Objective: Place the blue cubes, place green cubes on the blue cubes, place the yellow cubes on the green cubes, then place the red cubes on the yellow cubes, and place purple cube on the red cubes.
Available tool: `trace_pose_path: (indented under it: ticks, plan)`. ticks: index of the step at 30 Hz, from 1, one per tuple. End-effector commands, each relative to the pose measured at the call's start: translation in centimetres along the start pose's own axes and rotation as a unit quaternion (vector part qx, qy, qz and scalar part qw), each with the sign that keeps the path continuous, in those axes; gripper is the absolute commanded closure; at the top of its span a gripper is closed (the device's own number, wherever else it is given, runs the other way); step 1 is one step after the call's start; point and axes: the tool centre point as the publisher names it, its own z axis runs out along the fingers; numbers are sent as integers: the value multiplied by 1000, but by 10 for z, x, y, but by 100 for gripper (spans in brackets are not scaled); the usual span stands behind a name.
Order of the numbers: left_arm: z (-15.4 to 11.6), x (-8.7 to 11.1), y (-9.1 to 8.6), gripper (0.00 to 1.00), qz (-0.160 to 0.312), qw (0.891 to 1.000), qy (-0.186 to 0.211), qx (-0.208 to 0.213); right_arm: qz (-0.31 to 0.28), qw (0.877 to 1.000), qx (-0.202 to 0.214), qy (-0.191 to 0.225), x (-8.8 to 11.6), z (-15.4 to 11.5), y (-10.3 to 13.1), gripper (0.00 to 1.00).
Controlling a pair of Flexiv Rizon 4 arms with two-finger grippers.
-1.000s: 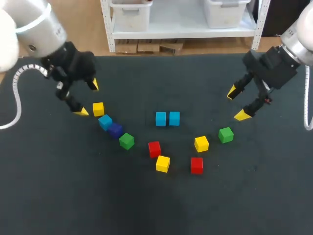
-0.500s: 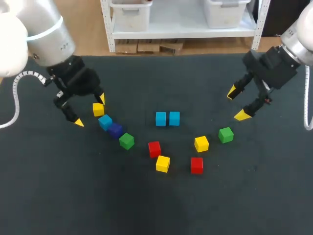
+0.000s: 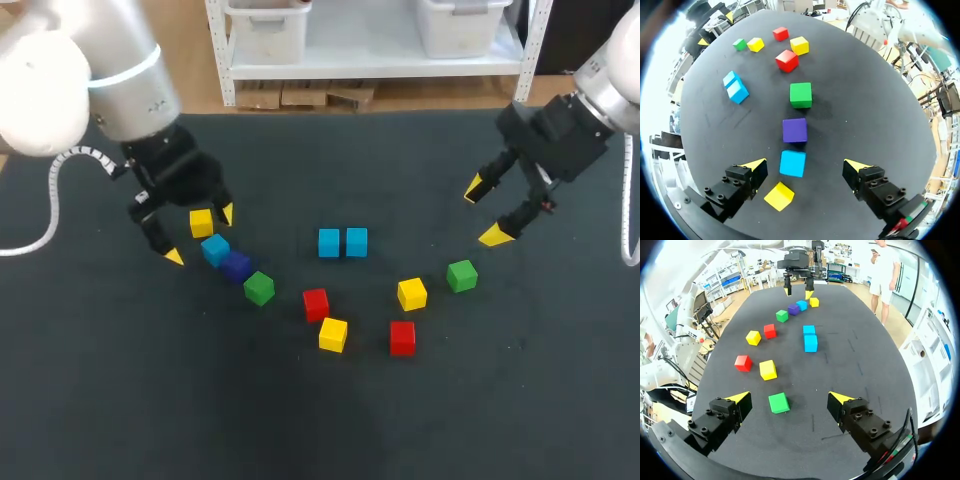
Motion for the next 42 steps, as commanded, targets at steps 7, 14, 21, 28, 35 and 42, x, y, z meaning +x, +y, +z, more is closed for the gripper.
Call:
trace_pose_path:
  ticks: [7,14,21,28,35,42]
  plan:
    - [15,3,13,0,7,1000,0,21,-1,1000,0,-1,0,0,0,0]
    - [22,9,16,0,10,1000,4,26,-1,1000,0,-1,0,0,0,0]
    - [25,12,17,4,10,1000,6,29,-1,1000,0,-1,0,0,0,0]
    - [27,11,15,80,12,999,7,30,-1,1000,0,-1,0,0,0,0]
    - [29,9,12,100,11,999,7,32,-1,1000,0,-1,0,0,0,0]
    - [21,5,12,100,-7,999,13,32,-1,1000,0,-1,0,0,0,0]
